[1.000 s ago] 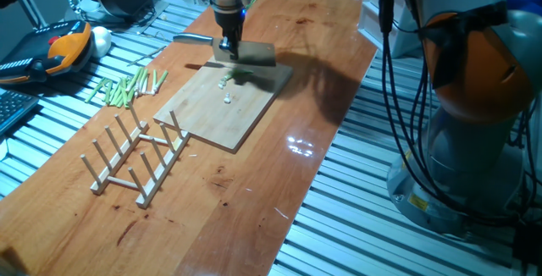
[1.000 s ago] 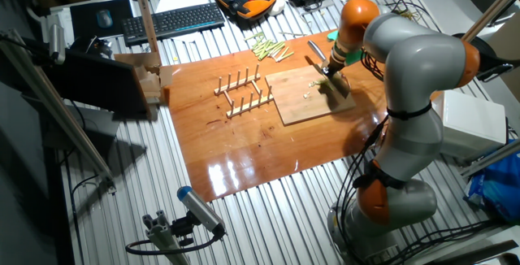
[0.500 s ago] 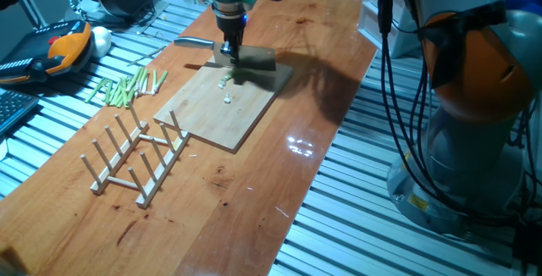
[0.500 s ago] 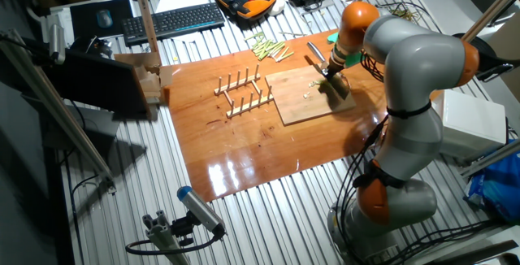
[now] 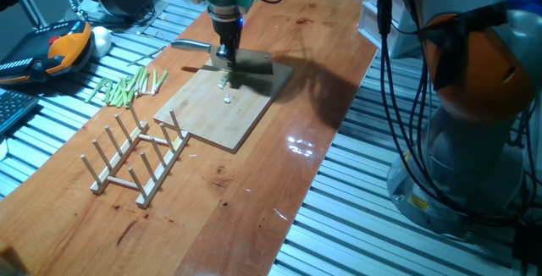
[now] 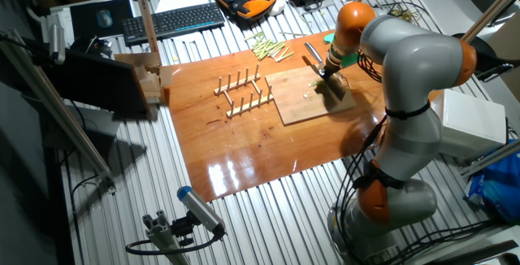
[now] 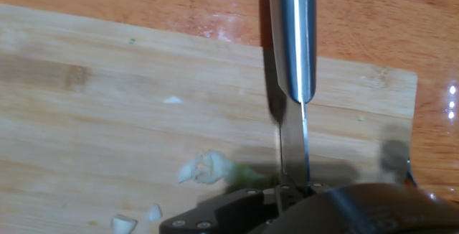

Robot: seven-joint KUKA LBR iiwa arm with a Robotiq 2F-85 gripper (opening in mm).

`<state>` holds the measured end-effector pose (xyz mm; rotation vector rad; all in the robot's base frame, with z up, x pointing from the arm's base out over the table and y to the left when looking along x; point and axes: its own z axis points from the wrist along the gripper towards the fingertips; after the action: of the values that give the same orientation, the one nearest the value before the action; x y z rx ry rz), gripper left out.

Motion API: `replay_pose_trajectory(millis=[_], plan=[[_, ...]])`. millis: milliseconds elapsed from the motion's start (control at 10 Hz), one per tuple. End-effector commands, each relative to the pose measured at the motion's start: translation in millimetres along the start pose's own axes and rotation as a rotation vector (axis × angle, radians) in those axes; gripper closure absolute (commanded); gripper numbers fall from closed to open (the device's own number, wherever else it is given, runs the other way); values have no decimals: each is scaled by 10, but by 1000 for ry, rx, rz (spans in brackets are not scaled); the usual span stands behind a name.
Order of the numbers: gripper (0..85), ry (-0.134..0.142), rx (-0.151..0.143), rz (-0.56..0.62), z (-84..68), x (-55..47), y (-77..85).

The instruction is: Chop the green garlic

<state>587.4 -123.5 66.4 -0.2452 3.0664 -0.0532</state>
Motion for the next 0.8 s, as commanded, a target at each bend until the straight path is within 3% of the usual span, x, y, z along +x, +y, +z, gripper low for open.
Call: replay_pose_trajectory(millis=[0, 400, 700], plan=[[850, 0, 1, 2, -10, 1, -5], [850, -7, -1, 6, 35, 50, -17], [850, -22, -2, 19, 92, 154, 13]])
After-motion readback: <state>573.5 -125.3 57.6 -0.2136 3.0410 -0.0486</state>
